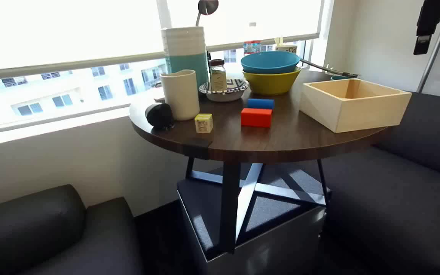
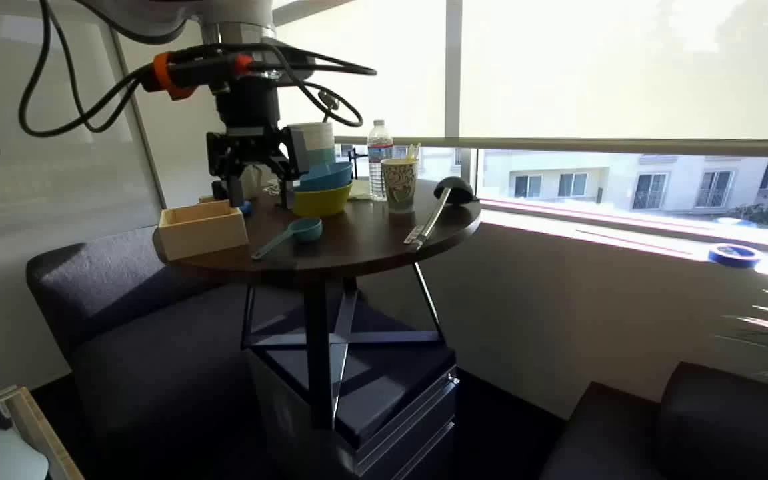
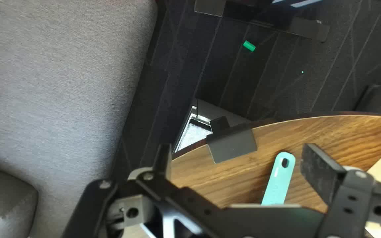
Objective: Flip the orange block over and put the wooden block onto it
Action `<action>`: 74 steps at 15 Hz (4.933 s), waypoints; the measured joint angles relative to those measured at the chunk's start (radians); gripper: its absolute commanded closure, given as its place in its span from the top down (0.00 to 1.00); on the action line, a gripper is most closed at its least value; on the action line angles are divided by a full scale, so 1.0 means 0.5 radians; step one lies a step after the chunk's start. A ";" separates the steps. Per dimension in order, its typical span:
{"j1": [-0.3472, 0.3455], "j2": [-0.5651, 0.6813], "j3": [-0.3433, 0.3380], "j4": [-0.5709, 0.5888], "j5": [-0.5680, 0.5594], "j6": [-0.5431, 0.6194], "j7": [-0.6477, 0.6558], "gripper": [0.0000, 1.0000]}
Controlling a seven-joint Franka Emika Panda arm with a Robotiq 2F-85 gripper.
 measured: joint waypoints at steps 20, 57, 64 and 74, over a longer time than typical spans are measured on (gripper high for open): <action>0.608 -0.189 0.336 0.023 0.484 0.050 -0.455 1.00; 0.833 0.418 0.736 -0.016 0.871 1.014 -0.092 1.00; 0.822 0.579 0.736 -0.036 0.877 1.268 -0.079 1.00; 0.816 0.659 0.753 -0.067 1.024 1.426 -0.088 0.85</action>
